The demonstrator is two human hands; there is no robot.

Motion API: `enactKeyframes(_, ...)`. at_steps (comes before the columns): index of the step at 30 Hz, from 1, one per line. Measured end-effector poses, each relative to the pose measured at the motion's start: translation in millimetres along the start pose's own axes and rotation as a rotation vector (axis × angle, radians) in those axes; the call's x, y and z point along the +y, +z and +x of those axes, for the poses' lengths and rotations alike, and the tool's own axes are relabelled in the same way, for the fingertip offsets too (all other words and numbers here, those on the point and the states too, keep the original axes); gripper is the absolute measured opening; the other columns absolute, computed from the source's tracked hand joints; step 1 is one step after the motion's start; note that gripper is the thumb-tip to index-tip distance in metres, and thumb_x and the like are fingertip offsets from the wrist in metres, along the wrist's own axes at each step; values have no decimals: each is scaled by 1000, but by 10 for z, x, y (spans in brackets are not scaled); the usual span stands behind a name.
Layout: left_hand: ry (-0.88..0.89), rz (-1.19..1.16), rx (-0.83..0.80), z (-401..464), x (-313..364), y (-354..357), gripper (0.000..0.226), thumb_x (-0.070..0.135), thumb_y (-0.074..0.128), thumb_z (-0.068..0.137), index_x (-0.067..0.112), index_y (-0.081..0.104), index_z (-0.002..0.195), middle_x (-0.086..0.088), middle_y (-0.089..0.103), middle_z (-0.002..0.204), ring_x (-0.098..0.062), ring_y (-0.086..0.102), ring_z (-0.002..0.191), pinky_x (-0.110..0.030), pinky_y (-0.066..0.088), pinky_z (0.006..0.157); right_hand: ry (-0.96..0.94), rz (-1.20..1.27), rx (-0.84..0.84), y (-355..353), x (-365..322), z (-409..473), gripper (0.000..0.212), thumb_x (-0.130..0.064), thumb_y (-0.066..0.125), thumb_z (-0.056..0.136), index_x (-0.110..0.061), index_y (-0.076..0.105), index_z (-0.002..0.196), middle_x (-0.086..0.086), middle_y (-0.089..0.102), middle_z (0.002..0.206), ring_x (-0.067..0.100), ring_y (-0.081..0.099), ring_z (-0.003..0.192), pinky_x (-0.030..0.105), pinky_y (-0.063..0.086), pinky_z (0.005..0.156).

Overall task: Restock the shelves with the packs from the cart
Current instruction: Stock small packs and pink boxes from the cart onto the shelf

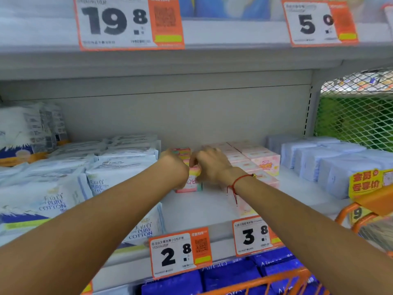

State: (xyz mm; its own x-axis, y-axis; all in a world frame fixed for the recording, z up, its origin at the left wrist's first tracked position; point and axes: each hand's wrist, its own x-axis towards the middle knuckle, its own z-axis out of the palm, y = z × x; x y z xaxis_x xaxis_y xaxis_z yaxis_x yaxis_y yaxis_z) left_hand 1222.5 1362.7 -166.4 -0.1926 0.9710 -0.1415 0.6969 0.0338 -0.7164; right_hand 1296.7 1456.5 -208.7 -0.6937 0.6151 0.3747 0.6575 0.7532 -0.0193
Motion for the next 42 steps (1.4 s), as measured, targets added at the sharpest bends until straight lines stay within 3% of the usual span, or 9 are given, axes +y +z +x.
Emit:
enactKeyframes(11,-45,-15,104,-174,59,-67,37,27,49,96,17,48,131,0,51,134,-21,45,128,-32,35,101,12,-123,-81,-195,-78,-153,59,-30,73,76,-28,48,129,4,48,133,24,37,127,33,29,97)
enactKeyframes(15,6,-102,316,-636,54,-112,37,20,44,97,15,46,133,-5,49,137,-23,42,130,-34,34,102,8,-76,-90,-503,-132,-373,47,-26,68,80,-29,56,124,5,51,128,25,40,124,33,33,96)
enactKeyframes(18,5,-258,394,-1020,130,-22,38,21,45,94,20,50,132,-6,53,133,-26,49,124,-35,39,97,49,144,-58,-660,-228,-649,31,-17,71,78,-23,68,108,4,63,109,21,55,107,26,41,86)
enactKeyframes(21,-2,-472,348,-1419,179,75,34,27,45,94,28,55,126,-2,58,127,-26,52,120,-34,39,93,123,420,-114,-719,-415,-1021,20,-9,75,75,-14,73,94,5,63,81,15,59,82,22,43,70)
enactKeyframes(29,38,-653,183,-2238,407,555,28,36,44,92,33,61,116,1,62,120,-26,57,111,-32,44,90,127,487,-295,-796,-771,-1935,18,-5,66,77,-18,72,87,-1,63,68,0,55,56,22,46,65)
enactKeyframes(34,117,-655,10,-2408,604,847,29,33,46,93,32,59,118,3,60,123,-24,56,112,-31,43,85,101,458,-441,-654,-934,-2415,15,-7,69,77,-19,70,86,6,64,74,16,60,74,29,49,73)
enactKeyframes(37,221,-656,-85,-2387,787,977,33,32,47,94,31,54,127,2,56,130,-23,53,118,-31,43,91,98,427,-567,-477,-979,-2676,17,-9,66,81,-15,71,96,14,69,86,15,56,68,30,48,73)
enactKeyframes(40,361,-651,-139,-2343,1054,959,35,29,48,94,29,54,129,2,55,133,-24,51,121,-34,44,96,126,235,-857,-340,-977,-2867,28,-18,66,84,-13,66,111,12,69,103,16,55,80,27,45,71)
enactKeyframes(42,487,-673,-169,-2309,1270,881,35,27,49,94,25,56,128,1,56,131,-24,53,118,-32,44,92,211,42,-1099,-300,-949,-2951,38,-30,67,84,-14,62,118,3,64,95,18,56,82,28,46,65)
